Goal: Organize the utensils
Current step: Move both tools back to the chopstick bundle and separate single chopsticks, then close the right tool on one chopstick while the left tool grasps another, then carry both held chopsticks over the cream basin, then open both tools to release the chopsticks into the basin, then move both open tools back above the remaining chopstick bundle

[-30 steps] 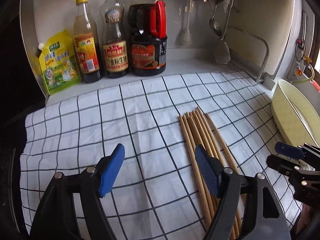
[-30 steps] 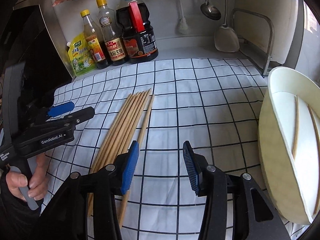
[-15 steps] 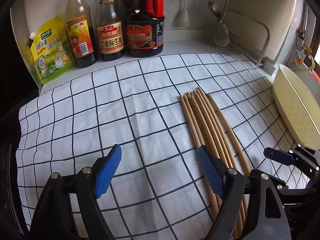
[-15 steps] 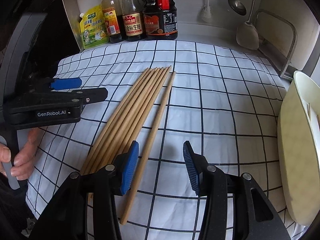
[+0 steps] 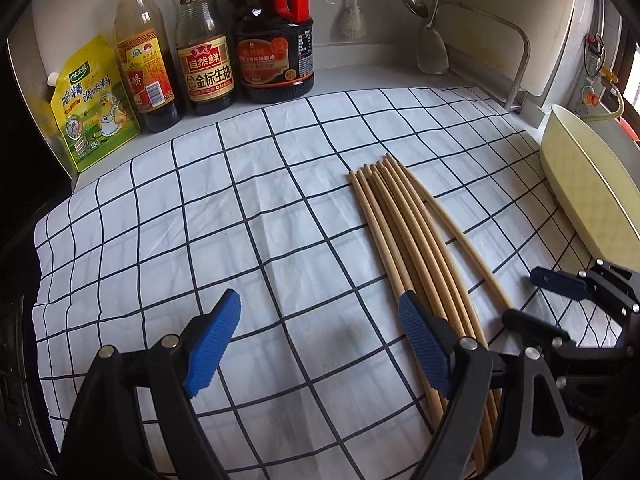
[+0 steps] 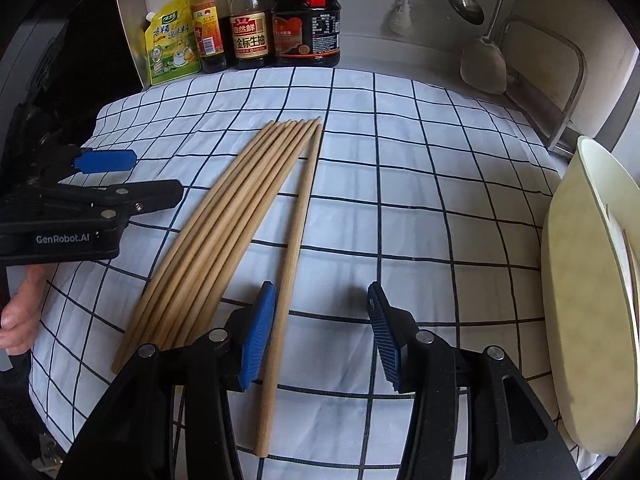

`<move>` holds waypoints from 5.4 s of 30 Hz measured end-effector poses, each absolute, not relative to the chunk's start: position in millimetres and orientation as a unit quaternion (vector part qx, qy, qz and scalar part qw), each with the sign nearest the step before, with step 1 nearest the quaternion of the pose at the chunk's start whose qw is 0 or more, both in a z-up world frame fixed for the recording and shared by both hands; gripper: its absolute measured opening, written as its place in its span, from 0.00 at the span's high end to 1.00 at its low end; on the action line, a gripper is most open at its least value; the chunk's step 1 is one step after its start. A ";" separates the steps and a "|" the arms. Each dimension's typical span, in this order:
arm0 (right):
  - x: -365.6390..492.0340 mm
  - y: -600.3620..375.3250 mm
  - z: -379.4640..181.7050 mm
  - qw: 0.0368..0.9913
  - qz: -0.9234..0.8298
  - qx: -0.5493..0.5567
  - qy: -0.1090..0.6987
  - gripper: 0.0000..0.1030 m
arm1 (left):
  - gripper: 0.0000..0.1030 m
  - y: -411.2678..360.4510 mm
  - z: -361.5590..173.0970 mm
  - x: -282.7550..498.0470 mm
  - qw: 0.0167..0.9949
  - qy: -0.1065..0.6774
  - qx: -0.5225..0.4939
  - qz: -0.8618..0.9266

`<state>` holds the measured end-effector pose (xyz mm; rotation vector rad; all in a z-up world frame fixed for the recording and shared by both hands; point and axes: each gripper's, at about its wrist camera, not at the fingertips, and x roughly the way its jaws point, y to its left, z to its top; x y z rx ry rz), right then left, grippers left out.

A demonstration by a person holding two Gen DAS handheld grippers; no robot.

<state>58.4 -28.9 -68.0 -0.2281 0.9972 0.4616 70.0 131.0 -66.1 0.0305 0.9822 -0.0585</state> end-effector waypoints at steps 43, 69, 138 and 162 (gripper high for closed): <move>69.5 -48.6 -66.4 0.847 0.219 -0.075 0.478 0.56 | 0.05 119.0 -80.1 71.7 0.864 0.501 0.041 -0.013; 60.2 -25.4 -69.0 0.855 0.240 -0.144 0.437 0.94 | 0.86 103.8 -78.3 54.9 0.873 0.487 -0.004 0.035; 72.1 -318.3 19.1 0.907 0.016 0.141 0.397 0.83 | 0.45 -148.6 16.6 140.9 0.876 0.450 0.024 -0.174; 53.5 -218.1 36.1 0.911 0.120 0.083 0.386 0.71 | 0.40 -8.9 7.6 85.0 0.885 0.457 -0.008 -0.090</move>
